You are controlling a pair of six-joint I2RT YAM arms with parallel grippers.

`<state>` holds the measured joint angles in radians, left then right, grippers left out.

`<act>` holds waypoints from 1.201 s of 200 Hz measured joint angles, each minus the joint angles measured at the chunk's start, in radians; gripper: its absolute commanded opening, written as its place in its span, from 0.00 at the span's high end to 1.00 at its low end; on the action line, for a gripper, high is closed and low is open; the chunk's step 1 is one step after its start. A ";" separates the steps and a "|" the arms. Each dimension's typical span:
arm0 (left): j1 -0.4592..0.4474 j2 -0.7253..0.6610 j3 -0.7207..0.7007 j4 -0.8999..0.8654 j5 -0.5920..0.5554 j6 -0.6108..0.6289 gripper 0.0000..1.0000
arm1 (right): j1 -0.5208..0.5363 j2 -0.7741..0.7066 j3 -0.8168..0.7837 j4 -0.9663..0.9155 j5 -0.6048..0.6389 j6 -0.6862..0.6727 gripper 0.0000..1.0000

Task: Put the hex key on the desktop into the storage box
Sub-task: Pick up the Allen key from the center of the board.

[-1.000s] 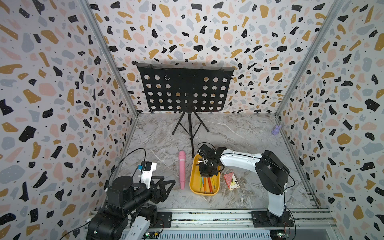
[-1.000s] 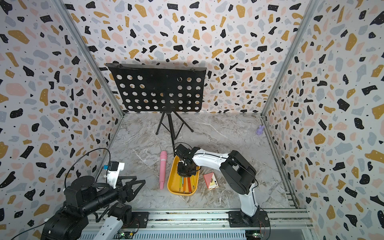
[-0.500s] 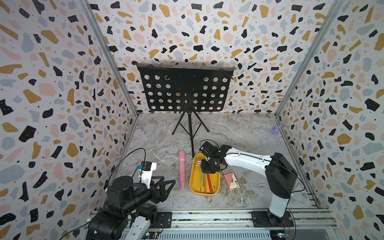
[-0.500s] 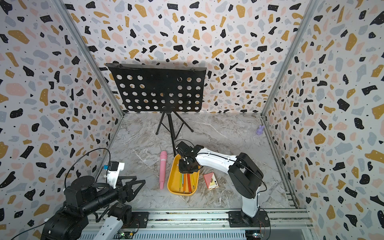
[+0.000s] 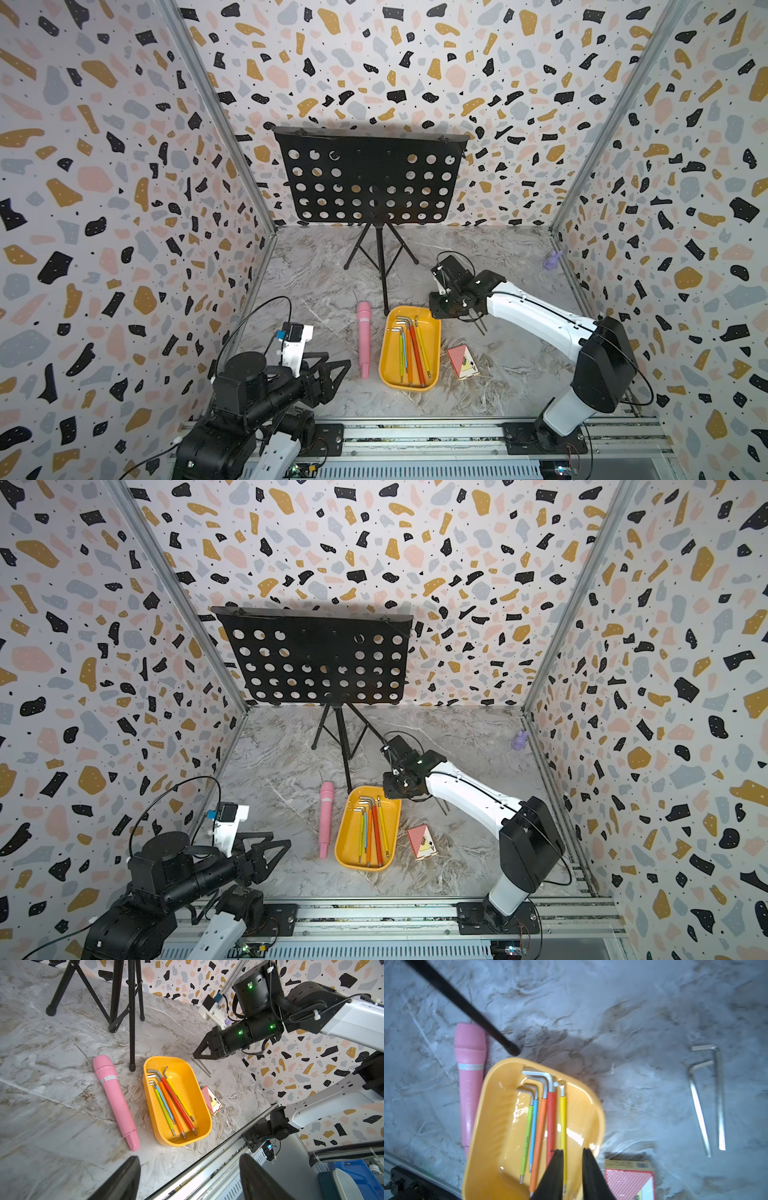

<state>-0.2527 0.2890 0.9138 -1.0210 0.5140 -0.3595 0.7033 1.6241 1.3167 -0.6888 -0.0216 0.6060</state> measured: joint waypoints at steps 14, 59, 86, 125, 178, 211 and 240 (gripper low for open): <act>0.000 0.000 0.000 0.000 0.000 0.000 0.22 | -0.065 0.000 -0.022 -0.001 0.003 -0.039 0.77; 0.000 0.000 0.000 0.000 0.000 0.000 0.22 | -0.191 0.034 -0.052 -0.035 0.014 -0.118 0.77; 0.000 0.000 0.000 0.000 0.000 0.000 0.22 | -0.227 0.086 -0.051 -0.045 0.014 -0.143 0.75; 0.000 0.000 0.000 0.000 0.000 0.000 0.22 | -0.256 0.174 -0.032 -0.059 0.018 -0.164 0.71; 0.000 0.000 0.000 0.000 0.000 0.000 0.22 | -0.268 0.249 0.023 -0.064 0.025 -0.196 0.70; 0.000 0.000 0.000 0.000 0.000 0.000 0.22 | -0.274 0.299 0.048 -0.069 0.038 -0.209 0.70; 0.000 0.000 0.000 0.000 0.000 0.000 0.22 | -0.274 0.328 0.066 -0.072 0.043 -0.223 0.70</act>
<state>-0.2523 0.2890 0.9138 -1.0210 0.5140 -0.3595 0.4290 1.9526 1.3823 -0.7605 0.0212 0.3832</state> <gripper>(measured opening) 0.781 0.304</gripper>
